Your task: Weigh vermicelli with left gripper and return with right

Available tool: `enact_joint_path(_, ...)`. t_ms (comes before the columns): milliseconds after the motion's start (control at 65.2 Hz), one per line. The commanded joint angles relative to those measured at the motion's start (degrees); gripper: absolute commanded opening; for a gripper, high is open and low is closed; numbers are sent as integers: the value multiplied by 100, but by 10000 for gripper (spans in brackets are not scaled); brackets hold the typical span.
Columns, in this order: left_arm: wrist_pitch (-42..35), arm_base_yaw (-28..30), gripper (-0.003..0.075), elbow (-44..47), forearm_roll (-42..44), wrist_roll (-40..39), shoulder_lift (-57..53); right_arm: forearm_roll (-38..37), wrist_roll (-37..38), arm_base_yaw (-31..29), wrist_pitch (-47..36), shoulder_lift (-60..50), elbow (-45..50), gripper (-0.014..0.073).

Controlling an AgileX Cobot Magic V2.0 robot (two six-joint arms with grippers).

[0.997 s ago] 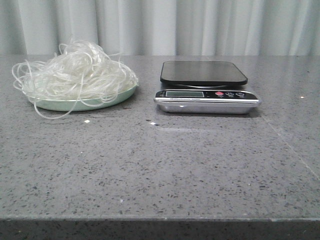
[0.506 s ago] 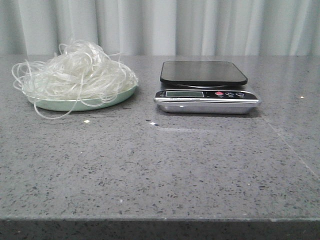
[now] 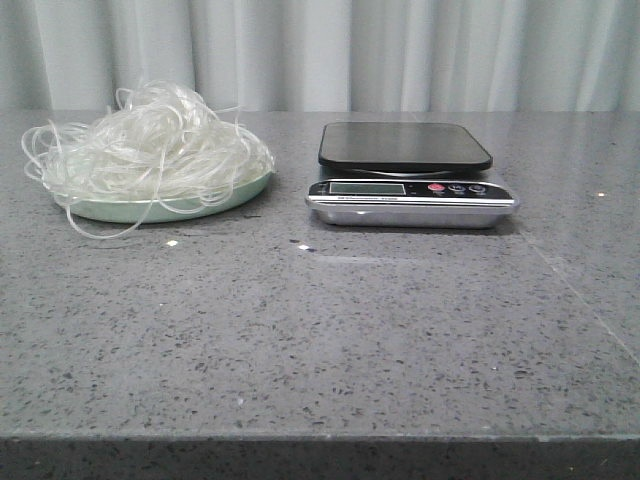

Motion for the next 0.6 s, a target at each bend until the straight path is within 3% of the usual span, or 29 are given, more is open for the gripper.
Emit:
enact_joint_path(0,-463,9,145,52,-40,-10,-123,15,-43,-103,-1323,-97,345,179)
enact_joint_path(322,-463,9,145,52,-40,-10,-123,4,-43,-122,-998,-1437,1056,179)
enact_joint_path(583,-463,9,145,52,-40,-10,-123,-31,-43,-174,-706,-1503,1056,179)
